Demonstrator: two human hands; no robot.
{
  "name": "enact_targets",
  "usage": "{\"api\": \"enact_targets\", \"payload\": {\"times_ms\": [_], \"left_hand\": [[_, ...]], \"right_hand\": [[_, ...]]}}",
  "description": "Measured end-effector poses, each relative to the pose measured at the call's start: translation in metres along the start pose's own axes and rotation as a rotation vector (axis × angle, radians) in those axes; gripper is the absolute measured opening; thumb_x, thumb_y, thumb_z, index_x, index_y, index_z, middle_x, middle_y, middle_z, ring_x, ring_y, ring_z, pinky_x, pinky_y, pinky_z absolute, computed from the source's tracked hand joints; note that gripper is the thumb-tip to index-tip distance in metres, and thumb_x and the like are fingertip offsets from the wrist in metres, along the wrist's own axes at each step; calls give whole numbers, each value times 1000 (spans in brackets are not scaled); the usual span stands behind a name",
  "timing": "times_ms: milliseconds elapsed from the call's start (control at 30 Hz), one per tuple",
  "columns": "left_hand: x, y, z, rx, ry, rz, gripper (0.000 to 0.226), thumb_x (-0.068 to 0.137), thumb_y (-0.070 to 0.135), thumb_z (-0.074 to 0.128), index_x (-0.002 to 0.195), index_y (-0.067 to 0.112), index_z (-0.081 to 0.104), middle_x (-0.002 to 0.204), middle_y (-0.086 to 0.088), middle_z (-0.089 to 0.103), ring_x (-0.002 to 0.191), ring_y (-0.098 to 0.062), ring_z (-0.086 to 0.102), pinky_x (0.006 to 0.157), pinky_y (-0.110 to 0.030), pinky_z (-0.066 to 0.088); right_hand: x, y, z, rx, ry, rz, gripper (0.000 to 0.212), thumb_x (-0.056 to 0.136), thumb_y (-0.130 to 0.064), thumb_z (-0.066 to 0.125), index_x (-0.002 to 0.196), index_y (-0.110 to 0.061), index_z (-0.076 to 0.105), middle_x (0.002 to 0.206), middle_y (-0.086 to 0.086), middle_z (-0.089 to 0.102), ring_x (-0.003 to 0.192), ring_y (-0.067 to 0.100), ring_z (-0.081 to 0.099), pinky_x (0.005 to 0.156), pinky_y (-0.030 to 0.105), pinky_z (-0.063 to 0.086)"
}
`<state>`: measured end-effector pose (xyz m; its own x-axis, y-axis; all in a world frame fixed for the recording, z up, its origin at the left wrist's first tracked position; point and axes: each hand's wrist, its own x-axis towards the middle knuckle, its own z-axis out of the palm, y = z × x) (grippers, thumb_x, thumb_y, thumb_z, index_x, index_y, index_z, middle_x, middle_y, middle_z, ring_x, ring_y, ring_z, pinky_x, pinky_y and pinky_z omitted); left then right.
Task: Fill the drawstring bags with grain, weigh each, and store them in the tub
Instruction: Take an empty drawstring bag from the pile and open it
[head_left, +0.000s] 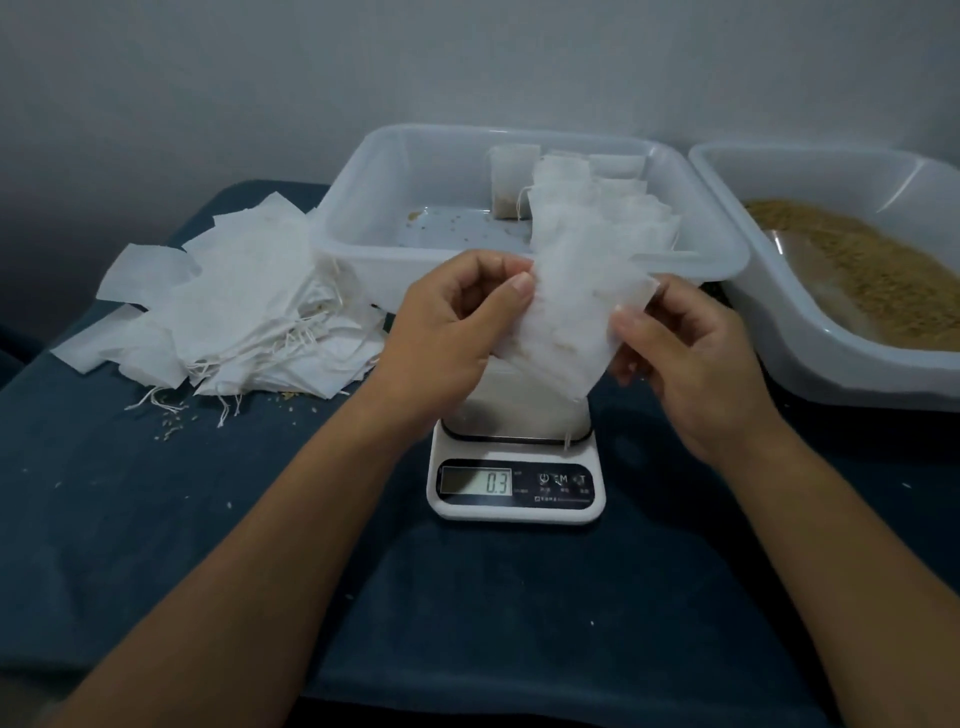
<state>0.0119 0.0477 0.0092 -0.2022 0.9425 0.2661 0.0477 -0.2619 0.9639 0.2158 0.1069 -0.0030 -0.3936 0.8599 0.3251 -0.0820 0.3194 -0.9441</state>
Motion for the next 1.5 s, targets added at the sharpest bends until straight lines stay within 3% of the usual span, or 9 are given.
{"api": "enact_targets", "payload": {"times_ms": [233, 400, 533, 633, 767, 933, 1167, 1300, 1500], "left_hand": [[-5, -19, -2, 3, -55, -104, 20, 92, 35, 71, 111, 29, 74, 93, 6, 78, 83, -6, 71, 67, -21, 56], [-5, -23, -4, -21, 2, -151, 10, 98, 18, 72, 106, 23, 77, 90, 5, 78, 72, -3, 66, 62, -17, 52], [-4, -23, -6, -91, 97, -181, 8, 98, 13, 72, 101, 20, 76, 89, 6, 78, 75, -2, 68, 62, -16, 53], [-5, -23, -5, -84, 107, -183, 8, 98, 11, 71, 100, 18, 75, 87, 5, 77, 77, -4, 69, 63, -17, 55], [-8, -21, -1, -124, 53, -223, 8, 98, 12, 71, 103, 17, 75, 93, 0, 78, 83, -9, 72, 68, -19, 56], [-6, -17, 7, -219, -47, -275, 12, 99, 12, 69, 110, 8, 72, 95, -3, 76, 80, -10, 71, 71, -18, 56], [0, -8, 20, -127, -219, -215, 14, 95, 20, 75, 108, 23, 72, 94, 10, 76, 97, -8, 72, 85, -26, 58], [13, 1, 44, -27, -255, -137, 10, 102, 13, 66, 100, 6, 73, 82, -4, 70, 78, -17, 67, 88, -42, 60], [32, 1, 61, -72, -336, -90, 10, 103, 12, 65, 101, 6, 73, 80, 1, 73, 74, -8, 68, 72, -20, 55]], "right_hand": [[-3, 6, 2, 56, 94, 81, 11, 87, -36, 73, 89, -25, 76, 71, 3, 67, 59, 11, 61, 53, 22, 49], [-4, 3, 4, 40, 83, 198, 19, 87, -49, 70, 85, -31, 75, 73, -4, 69, 60, 11, 62, 53, 23, 49], [-14, 0, 0, -486, 253, -169, 28, 88, -51, 72, 97, -29, 56, 73, -5, 58, 60, 13, 57, 58, 21, 48], [-22, -3, 8, -711, 67, -426, 27, 89, -45, 77, 104, -29, 62, 85, -14, 57, 71, 0, 54, 63, 14, 45], [-23, -2, 19, -930, -31, -490, 26, 91, -40, 79, 105, -19, 76, 100, -7, 66, 80, -2, 48, 61, 32, 54], [-21, -4, 14, -891, 26, -428, 11, 95, -28, 78, 94, -17, 76, 90, -8, 67, 67, 6, 52, 60, 32, 50], [-19, -10, 8, -578, 90, -164, 8, 97, -28, 73, 89, -29, 72, 72, -18, 68, 63, 5, 61, 59, 11, 43], [-13, -14, -1, -376, 96, -69, 16, 99, -22, 71, 88, -33, 73, 71, -16, 72, 59, 1, 60, 59, 15, 48], [-15, -17, -18, -200, 181, 68, 15, 99, -25, 68, 85, -26, 73, 68, -8, 67, 57, 5, 55, 50, 16, 43]]}}
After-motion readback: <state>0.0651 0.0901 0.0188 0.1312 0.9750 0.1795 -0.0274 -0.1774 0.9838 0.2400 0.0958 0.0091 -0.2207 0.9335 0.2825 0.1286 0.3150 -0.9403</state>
